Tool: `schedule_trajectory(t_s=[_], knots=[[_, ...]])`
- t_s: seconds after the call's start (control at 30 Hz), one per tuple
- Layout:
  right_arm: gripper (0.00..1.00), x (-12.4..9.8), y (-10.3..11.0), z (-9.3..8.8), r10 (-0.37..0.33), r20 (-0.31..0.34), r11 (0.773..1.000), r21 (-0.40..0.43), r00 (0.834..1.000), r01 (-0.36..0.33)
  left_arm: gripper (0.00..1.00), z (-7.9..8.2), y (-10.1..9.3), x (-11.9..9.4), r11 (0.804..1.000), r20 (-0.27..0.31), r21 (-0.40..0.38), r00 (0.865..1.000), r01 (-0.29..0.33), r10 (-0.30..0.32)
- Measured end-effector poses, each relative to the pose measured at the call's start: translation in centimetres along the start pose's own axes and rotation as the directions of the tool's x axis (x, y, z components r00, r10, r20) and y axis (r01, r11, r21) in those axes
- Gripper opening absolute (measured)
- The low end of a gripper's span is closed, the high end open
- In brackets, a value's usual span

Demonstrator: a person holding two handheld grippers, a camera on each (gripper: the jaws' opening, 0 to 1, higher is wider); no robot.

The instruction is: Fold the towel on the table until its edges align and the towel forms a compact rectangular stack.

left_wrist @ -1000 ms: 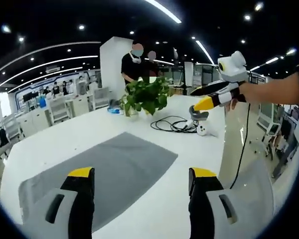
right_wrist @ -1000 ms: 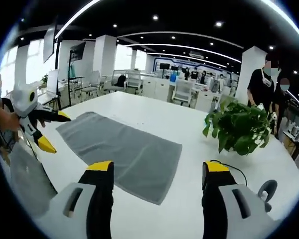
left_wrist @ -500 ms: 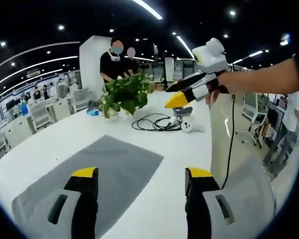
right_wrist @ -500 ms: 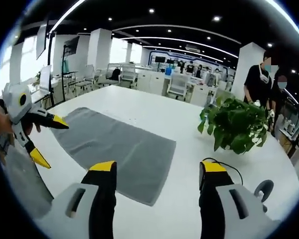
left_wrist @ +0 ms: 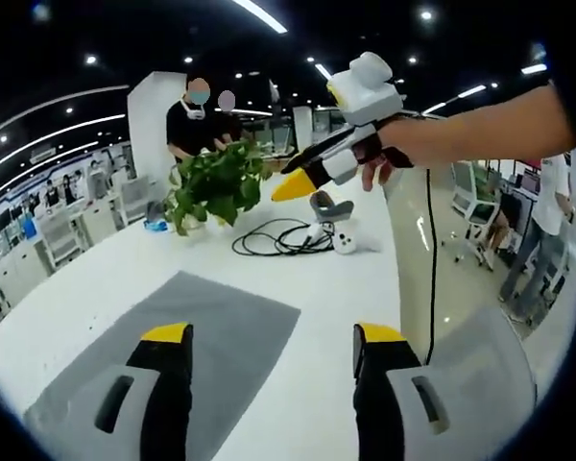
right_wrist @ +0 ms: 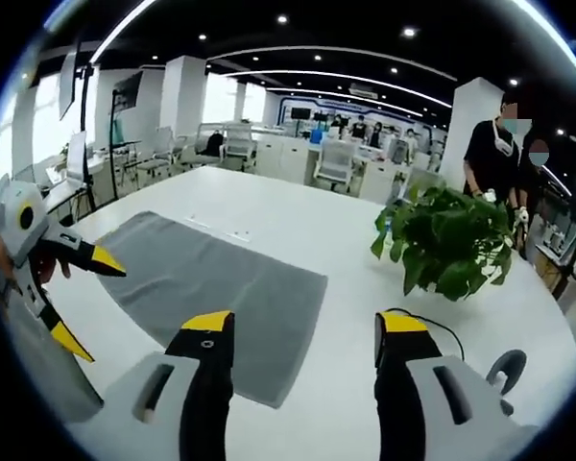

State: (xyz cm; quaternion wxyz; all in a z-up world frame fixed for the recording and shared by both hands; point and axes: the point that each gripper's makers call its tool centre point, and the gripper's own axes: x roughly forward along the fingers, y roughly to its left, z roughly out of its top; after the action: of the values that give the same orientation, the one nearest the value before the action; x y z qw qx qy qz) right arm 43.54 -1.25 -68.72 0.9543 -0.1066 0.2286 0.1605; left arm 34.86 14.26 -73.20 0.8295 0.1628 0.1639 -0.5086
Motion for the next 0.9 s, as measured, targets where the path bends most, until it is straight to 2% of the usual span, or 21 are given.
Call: schedule_trajectory(t_s=[0.33,0.53,0.73,0.9], knots=[[0.57,3.5,-2.1,-0.9,0.057,-0.004,0.998,0.038,0.998,-0.056,0.66,0.0,0.3,2.6,0.999,-0.038,-0.028,0.999,-0.028,0.027],[0.55,5.5,-2.7,-1.2,0.086,0.001,0.994,0.071,0.996,-0.086,0.64,0.0,0.3,4.5,0.999,-0.065,-0.032,0.997,-0.035,0.033],[0.53,7.9,-3.0,-2.0,0.113,-0.012,0.992,0.065,0.994,-0.112,0.62,-0.3,-0.1,7.1,0.999,-0.086,-0.041,0.996,-0.028,0.024],[0.52,9.9,-4.0,-3.0,0.125,-0.022,0.987,0.106,0.992,-0.122,0.57,-0.8,-0.5,9.2,0.998,-0.108,-0.054,0.994,-0.021,0.015]])
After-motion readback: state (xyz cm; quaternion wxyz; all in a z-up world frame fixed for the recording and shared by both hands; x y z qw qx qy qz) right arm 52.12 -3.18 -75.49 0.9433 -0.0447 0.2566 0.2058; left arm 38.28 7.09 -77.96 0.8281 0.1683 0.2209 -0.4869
